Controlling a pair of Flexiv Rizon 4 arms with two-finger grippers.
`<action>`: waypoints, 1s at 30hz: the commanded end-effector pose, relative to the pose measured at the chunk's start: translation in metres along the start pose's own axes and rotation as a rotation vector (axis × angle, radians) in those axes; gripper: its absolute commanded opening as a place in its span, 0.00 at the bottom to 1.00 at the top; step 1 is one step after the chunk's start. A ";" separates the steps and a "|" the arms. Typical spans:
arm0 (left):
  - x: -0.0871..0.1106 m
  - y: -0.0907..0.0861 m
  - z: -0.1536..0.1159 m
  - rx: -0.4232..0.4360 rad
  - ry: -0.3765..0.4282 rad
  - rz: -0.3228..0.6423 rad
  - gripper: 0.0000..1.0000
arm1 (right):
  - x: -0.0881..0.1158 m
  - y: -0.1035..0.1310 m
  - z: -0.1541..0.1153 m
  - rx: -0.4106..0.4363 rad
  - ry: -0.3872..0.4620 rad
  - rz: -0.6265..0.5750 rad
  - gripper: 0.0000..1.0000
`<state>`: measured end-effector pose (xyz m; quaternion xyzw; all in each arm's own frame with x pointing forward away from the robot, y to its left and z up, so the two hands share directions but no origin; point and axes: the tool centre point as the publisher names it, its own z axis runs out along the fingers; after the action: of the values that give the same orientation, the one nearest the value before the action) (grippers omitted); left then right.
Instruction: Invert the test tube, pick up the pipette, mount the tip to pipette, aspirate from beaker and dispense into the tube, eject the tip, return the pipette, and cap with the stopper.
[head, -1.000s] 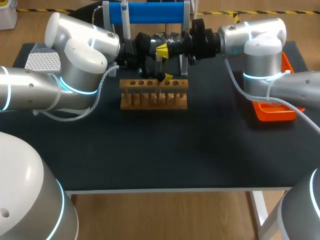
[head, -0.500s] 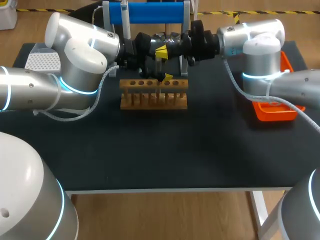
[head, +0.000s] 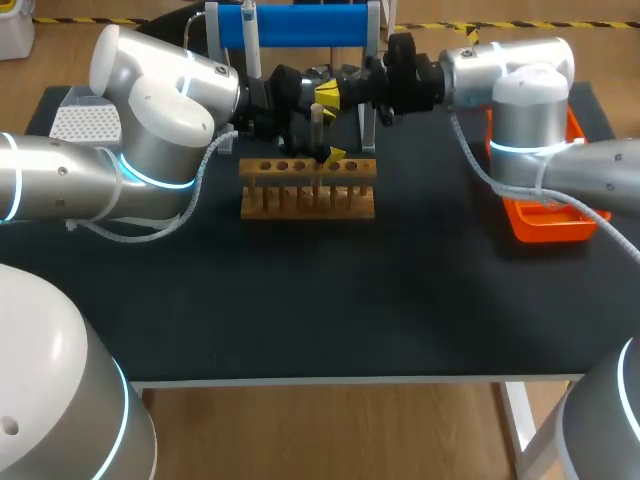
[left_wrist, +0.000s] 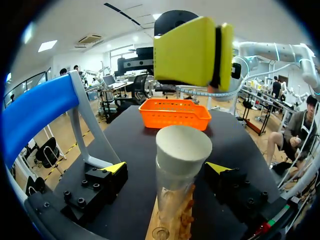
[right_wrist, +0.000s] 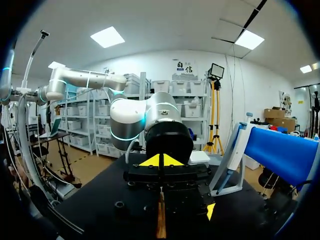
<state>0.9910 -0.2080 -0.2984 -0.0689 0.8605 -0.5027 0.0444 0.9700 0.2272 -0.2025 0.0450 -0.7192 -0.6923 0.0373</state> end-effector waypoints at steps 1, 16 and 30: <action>-0.001 0.000 0.000 -0.001 0.002 0.000 1.00 | 0.008 0.010 -0.013 0.024 -0.016 -0.011 1.00; -0.001 0.000 0.000 -0.001 0.002 0.000 1.00 | 0.015 0.002 -0.060 0.139 -0.088 -0.053 1.00; -0.001 0.000 0.000 -0.001 0.002 0.000 1.00 | 0.025 -0.036 -0.095 0.218 -0.156 -0.012 1.00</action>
<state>0.9910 -0.2080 -0.2984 -0.0689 0.8606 -0.5027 0.0444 0.9628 0.1303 -0.2356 0.0024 -0.7907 -0.6118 -0.0227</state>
